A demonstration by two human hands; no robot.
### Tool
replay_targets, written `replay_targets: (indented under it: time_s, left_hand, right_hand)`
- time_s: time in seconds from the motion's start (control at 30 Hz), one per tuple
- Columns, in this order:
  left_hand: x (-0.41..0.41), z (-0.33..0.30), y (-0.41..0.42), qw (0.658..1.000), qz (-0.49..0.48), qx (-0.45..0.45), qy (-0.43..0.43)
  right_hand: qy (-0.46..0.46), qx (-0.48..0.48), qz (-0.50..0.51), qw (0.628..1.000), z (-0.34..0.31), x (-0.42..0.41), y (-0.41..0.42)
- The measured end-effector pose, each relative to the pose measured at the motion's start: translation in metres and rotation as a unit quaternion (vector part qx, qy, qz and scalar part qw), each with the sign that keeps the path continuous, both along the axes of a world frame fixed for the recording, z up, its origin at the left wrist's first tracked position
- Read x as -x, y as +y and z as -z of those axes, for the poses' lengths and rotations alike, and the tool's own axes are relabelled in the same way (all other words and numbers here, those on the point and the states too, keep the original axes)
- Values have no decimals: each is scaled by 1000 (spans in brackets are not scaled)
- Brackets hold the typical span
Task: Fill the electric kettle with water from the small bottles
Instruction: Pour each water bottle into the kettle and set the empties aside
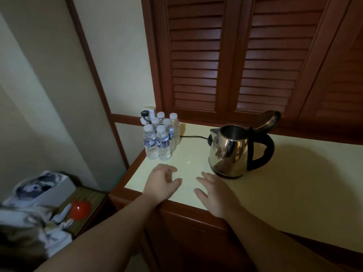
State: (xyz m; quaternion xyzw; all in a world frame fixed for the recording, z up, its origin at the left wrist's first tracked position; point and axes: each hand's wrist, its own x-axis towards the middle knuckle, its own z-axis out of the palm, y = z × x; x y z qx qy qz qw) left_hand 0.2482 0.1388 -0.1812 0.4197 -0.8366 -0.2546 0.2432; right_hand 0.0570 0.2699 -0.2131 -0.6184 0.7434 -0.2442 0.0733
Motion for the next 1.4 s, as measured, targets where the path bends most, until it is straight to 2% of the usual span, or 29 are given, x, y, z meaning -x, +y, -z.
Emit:
replay_targets:
  time_s: [0.17,0.3,0.6,0.87,1.0,1.07,1.2,1.4]
  left_hand:
    - [-12,-26,-30,976,-173,-60,117]
    - [-19,-48,-78,961,-211,-86,156]
    - [-21,-50,-137,973,-80,-153,152]
    - [-58,-46,-115,961,24,-196,191]
    - [-42,-45,-87,957,103,-214,167]
    - [-25,-44,-71,961,113,-195,159]
    - [7,-36,-51,970,136,-158,122]
    - [22,-29,-50,967,182,-154,92]
  right_hand:
    - [23,-31,-4,999,-5,1,2]
    - [22,-56,10,998,-6,0,-1]
    - [-24,-62,42,997,-7,-3,-1]
    - [-37,-98,59,993,-35,-10,-7]
    - [-96,11,87,991,-84,-14,-27]
    - [-71,51,84,993,-113,-17,-38]
    - [-28,62,52,996,-162,-28,-53]
    - [84,-60,78,992,-182,-36,-73]
